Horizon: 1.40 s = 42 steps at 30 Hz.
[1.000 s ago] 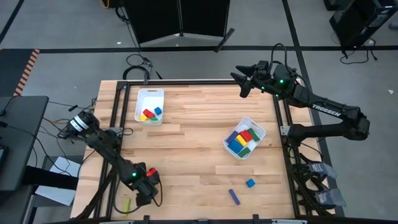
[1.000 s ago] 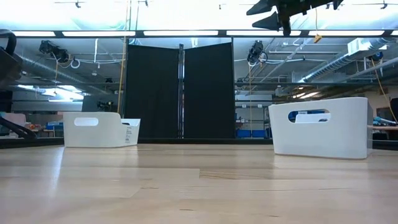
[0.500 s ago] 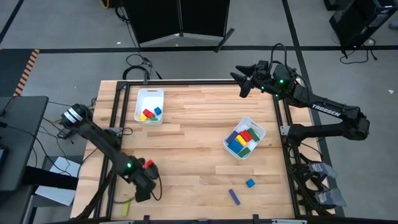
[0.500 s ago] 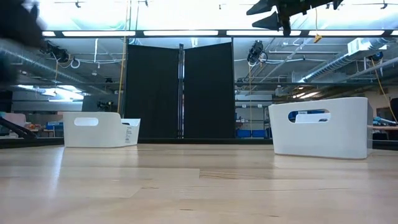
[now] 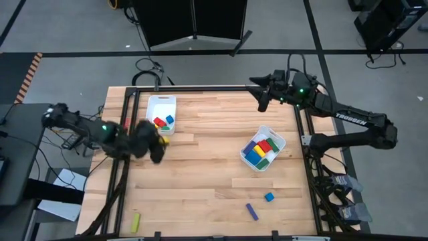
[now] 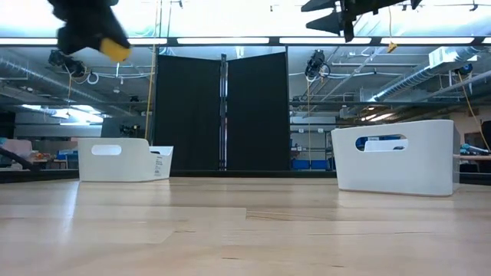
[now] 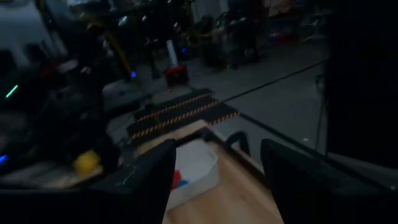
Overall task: Sort blocks by size
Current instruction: Put the yellow square block into the left white bin, then put the blue square block into the left white bin
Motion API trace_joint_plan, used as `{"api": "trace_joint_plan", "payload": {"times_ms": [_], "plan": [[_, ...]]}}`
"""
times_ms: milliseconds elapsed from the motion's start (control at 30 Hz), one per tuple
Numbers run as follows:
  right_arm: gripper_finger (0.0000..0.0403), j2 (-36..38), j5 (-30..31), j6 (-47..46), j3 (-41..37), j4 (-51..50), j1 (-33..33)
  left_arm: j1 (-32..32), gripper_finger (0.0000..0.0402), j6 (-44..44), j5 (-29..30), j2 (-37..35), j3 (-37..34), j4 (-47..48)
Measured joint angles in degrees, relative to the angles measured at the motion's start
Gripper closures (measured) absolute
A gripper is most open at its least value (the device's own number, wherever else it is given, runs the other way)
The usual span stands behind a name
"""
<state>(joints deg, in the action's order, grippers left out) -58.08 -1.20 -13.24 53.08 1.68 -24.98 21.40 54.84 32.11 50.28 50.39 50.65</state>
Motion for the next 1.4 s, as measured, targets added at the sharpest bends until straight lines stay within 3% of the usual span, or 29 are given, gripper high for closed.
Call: {"api": "trace_joint_plan", "payload": {"times_ms": [233,533,700,800,967,1067,1400], "plan": [[0.0157,0.0,-0.2,1.2,0.0,-6.2,4.4,-17.5,0.0263,-7.8,1.5,-3.2,0.0,-2.2],[0.0157,0.0,1.0,-1.6,0.0,-7.1,7.3,-40.5,0.0263,-11.7,-5.5,3.2,0.0,0.4],[0.0156,0.0,1.0,-1.5,0.0,-9.1,9.8,-49.3,0.0263,-18.7,-12.2,6.6,-0.9,-3.5],[0.0153,0.0,1.2,-2.1,0.0,-10.7,11.4,-53.0,0.0254,-21.3,-16.1,7.9,-2.3,-6.3],[0.0151,0.0,2.6,-4.6,0.0,-13.1,14.3,-57.1,0.0151,-22.1,-17.9,8.3,-4.6,-7.5],[0.0152,0.0,2.9,-5.4,0.0,-14.2,16.5,-58.8,0.0116,-24.8,-19.1,7.9,-4.6,-7.7],[0.0136,0.0,3.0,-5.1,0.1,-23.3,27.7,-59.8,0.0119,-32.0,-37.1,6.0,-4.7,-17.5]]}}
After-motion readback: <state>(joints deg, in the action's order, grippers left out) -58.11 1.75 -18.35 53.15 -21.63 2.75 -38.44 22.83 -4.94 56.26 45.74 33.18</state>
